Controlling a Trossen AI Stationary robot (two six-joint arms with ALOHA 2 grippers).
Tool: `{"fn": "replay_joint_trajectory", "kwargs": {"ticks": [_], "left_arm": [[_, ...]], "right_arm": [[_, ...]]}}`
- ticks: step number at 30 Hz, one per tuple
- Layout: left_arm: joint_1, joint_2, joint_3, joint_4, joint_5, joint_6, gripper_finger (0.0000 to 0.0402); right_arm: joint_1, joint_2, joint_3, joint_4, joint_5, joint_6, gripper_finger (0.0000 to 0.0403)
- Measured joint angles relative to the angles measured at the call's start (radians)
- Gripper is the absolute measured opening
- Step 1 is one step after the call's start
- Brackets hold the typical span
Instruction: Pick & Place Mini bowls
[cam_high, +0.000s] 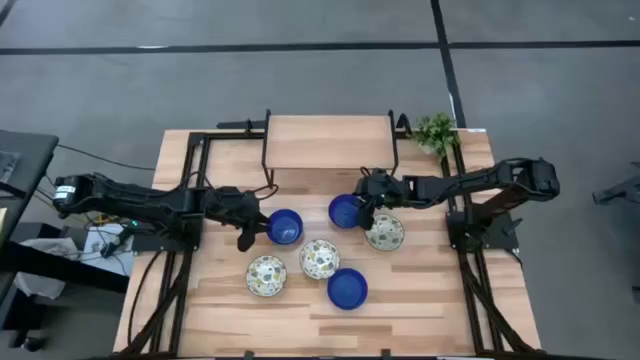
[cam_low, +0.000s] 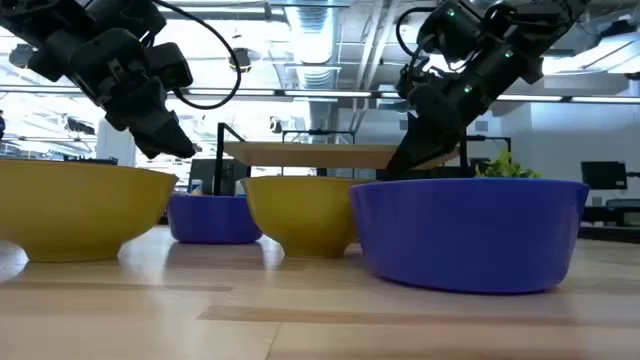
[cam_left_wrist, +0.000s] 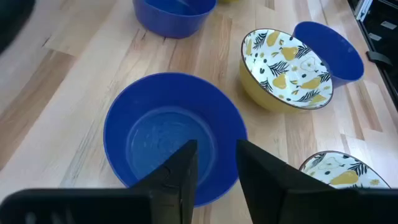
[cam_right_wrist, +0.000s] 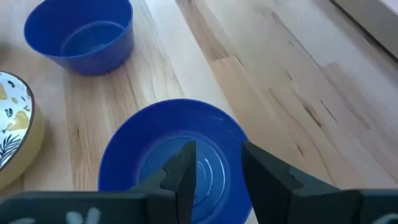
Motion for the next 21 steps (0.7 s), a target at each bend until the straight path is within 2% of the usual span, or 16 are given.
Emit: {"fn": "replay_joint_trajectory", "kwargs": {"ticks": [15, 18, 21], "left_arm": [[0.000, 0.000, -0.001, 0.000, 0.000, 0.000, 0.0108], [0.000, 0.000, -0.001, 0.000, 0.000, 0.000, 0.0108], [0.000, 0.000, -0.001, 0.000, 0.000, 0.000, 0.0108]], "right_arm": [[0.000, 0.000, 0.000, -0.004, 0.000, -0.007, 0.0118], [0.000, -0.011, 0.032, -0.115, -0.005, -0.023, 0.0118], [0.000, -0.030, 0.103, -0.300, -0.008, -0.017, 0.0118]]}}
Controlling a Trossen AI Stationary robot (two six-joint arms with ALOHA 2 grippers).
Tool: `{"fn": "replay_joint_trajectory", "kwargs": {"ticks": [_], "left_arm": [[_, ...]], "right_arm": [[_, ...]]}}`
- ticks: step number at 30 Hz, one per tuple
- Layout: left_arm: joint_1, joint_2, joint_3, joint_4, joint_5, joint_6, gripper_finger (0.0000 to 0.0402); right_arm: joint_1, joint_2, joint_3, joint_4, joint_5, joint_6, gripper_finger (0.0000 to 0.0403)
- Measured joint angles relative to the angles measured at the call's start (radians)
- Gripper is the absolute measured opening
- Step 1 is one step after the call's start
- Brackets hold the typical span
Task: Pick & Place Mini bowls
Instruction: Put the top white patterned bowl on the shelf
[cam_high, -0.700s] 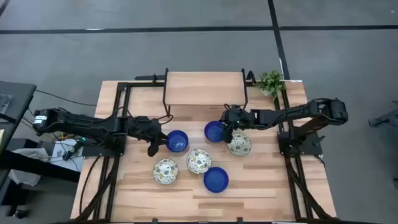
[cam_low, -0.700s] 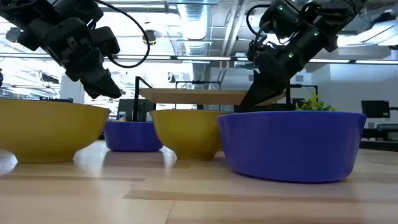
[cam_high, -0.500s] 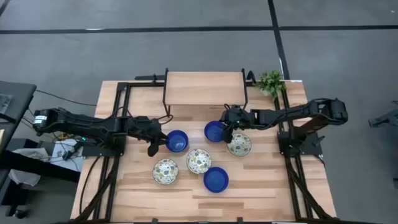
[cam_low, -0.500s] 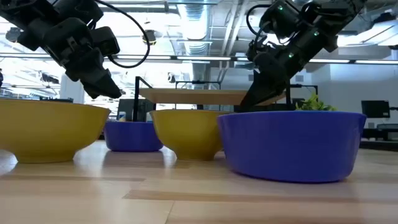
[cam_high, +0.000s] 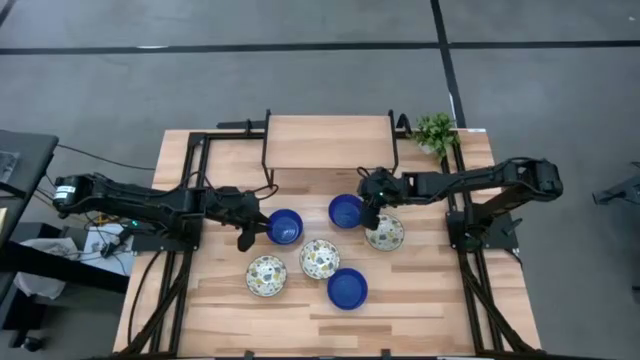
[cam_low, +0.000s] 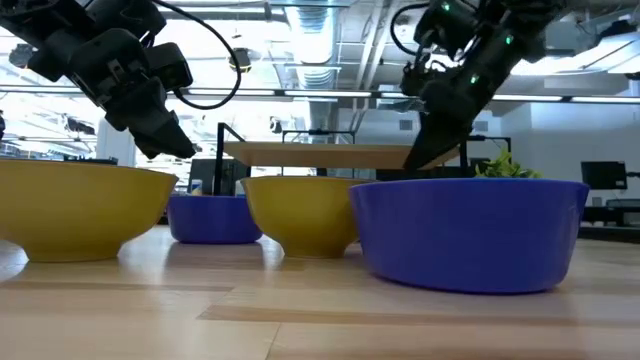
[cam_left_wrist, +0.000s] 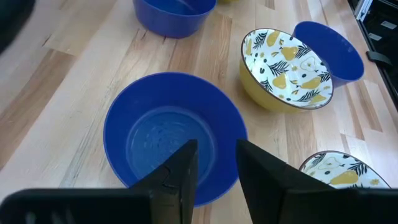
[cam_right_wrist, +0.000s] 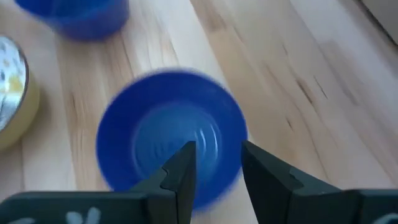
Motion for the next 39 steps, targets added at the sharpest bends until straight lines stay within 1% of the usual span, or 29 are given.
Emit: {"fn": "replay_joint_trajectory", "kwargs": {"ticks": [3, 7, 9, 13, 16, 19, 23, 27, 30, 35, 39], "left_arm": [[0.000, 0.000, 0.000, 0.000, 0.000, 0.000, 0.0108], [0.000, 0.000, 0.000, 0.005, 0.000, -0.003, 0.0108], [0.000, 0.000, 0.000, 0.006, 0.000, -0.003, 0.0108], [0.000, 0.000, 0.000, 0.008, 0.000, -0.003, 0.0108], [0.000, 0.000, 0.000, 0.010, 0.000, -0.003, 0.0108], [0.000, 0.001, 0.000, 0.011, 0.000, -0.003, 0.0108], [0.000, 0.001, 0.000, 0.015, 0.000, -0.003, 0.0108], [0.000, 0.001, 0.000, 0.015, 0.000, -0.003, 0.0108], [0.000, 0.001, 0.000, 0.015, 0.000, -0.003, 0.0108], [0.000, 0.001, 0.000, 0.017, 0.000, -0.006, 0.0108], [0.000, 0.001, 0.000, 0.021, 0.000, -0.010, 0.0108]], "right_arm": [[0.007, -0.014, 0.070, -0.183, -0.024, 0.022, 0.0118], [0.029, -0.033, 0.129, -0.376, -0.090, 0.054, 0.0118], [0.041, -0.040, 0.135, -0.474, -0.108, 0.080, 0.0118], [0.066, -0.044, 0.135, -0.656, -0.107, 0.144, 0.0118], [0.082, -0.044, 0.135, -0.738, -0.108, 0.166, 0.0118], [0.102, -0.049, 0.135, -0.742, -0.106, 0.157, 0.0118], [0.121, -0.092, 0.134, -0.693, -0.101, 0.126, 0.0118], [0.125, -0.197, 0.093, -0.606, -0.090, 0.099, 0.0118], [0.124, -0.297, 0.043, -0.557, -0.034, 0.102, 0.0118], [0.123, -0.450, -0.058, -0.525, 0.086, 0.199, 0.0118], [0.123, -0.525, -0.114, -0.504, 0.143, 0.359, 0.0118]]}}
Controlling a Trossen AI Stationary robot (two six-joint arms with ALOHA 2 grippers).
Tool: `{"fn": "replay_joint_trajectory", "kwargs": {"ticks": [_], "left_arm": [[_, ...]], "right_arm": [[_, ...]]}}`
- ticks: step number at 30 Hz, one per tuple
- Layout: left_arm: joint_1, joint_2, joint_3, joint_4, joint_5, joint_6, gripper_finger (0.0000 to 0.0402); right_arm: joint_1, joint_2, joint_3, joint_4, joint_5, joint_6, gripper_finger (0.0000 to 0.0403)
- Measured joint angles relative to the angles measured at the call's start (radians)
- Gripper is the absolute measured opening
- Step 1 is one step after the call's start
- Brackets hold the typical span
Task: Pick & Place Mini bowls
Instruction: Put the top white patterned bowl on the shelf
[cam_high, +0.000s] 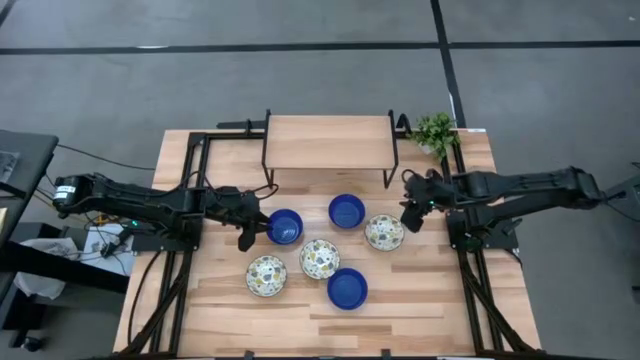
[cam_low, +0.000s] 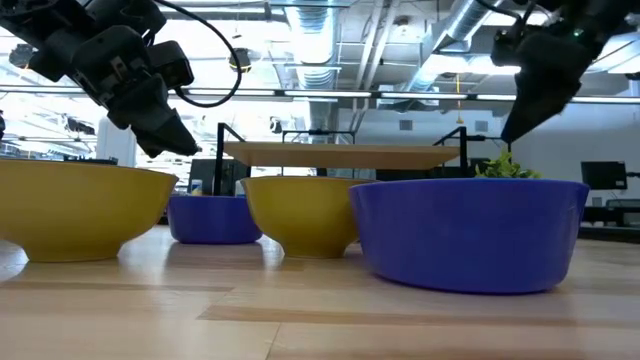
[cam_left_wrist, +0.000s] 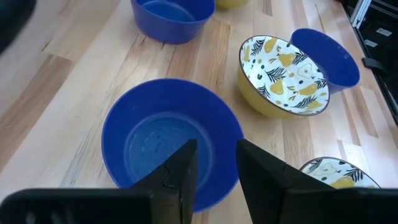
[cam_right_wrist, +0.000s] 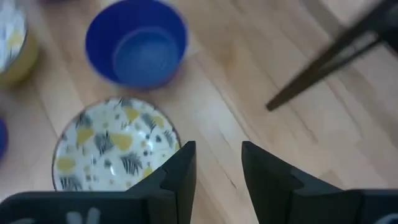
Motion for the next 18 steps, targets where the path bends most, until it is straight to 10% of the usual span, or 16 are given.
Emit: {"fn": "replay_joint_trajectory", "kwargs": {"ticks": [18], "left_arm": [[0.000, 0.000, 0.000, 0.022, 0.000, 0.000, 0.0108]], "right_arm": [[0.013, 0.069, -0.031, 0.000, -0.019, 0.255, 0.0118]]}}
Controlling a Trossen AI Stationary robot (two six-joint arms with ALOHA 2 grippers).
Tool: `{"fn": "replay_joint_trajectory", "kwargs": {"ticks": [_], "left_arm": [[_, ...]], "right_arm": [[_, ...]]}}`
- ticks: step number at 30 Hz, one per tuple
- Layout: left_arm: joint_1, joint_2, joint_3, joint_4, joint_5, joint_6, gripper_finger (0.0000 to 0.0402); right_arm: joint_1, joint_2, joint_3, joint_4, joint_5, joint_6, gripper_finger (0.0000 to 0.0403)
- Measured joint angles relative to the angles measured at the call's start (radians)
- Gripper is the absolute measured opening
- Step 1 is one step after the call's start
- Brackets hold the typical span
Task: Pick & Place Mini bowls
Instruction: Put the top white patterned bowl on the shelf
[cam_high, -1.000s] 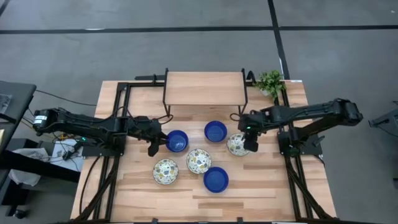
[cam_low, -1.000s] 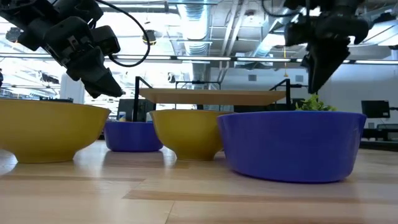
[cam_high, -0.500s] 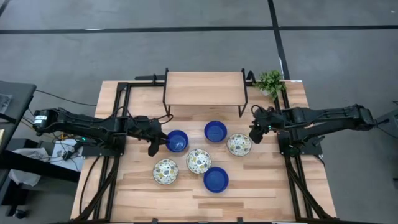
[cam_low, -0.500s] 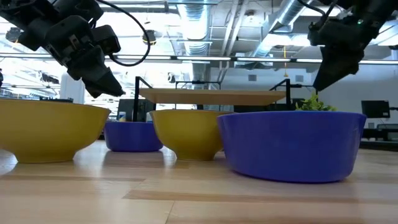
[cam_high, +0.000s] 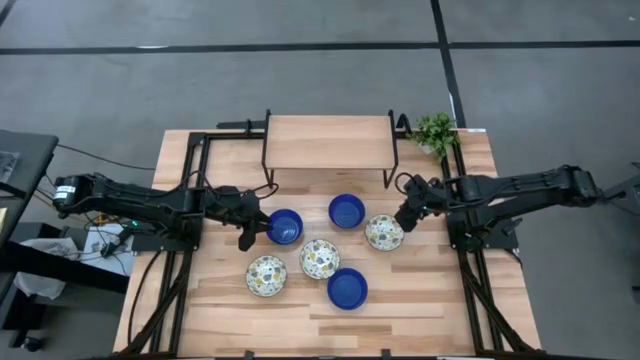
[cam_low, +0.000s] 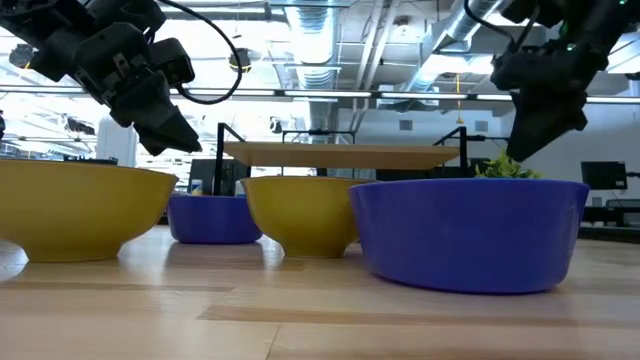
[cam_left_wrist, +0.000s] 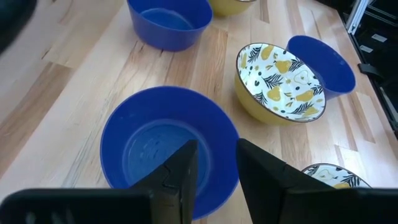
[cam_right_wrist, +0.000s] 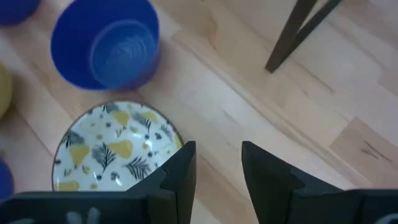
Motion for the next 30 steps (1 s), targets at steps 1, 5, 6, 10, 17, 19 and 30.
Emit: {"fn": "replay_joint_trajectory", "kwargs": {"ticks": [1, 5, 6, 10, 17, 19, 30], "left_arm": [[0.000, 0.000, 0.000, 0.000, 0.000, 0.000, 0.0108], [0.000, 0.000, 0.000, 0.001, 0.000, 0.000, 0.0108], [0.000, 0.000, 0.000, 0.002, 0.000, 0.000, 0.0108], [0.000, 0.000, 0.000, 0.002, 0.000, 0.000, 0.0108], [0.000, 0.000, 0.000, 0.003, 0.000, 0.000, 0.0108], [0.000, 0.000, 0.000, 0.004, 0.000, 0.000, 0.0108], [0.000, 0.000, 0.000, 0.010, 0.000, 0.000, 0.0108]], "right_arm": [[0.000, 0.005, 0.000, 0.001, -0.009, -0.012, 0.0118], [0.002, 0.028, 0.000, 0.027, -0.011, -0.091, 0.0118], [0.002, 0.030, 0.000, 0.032, -0.013, -0.105, 0.0118], [0.002, 0.040, 0.000, 0.058, -0.013, -0.163, 0.0118], [0.002, 0.047, 0.000, 0.070, -0.012, -0.213, 0.0118], [0.001, 0.048, 0.000, 0.079, -0.013, -0.213, 0.0118], [0.001, 0.048, 0.000, 0.077, -0.090, -0.220, 0.0118]]}}
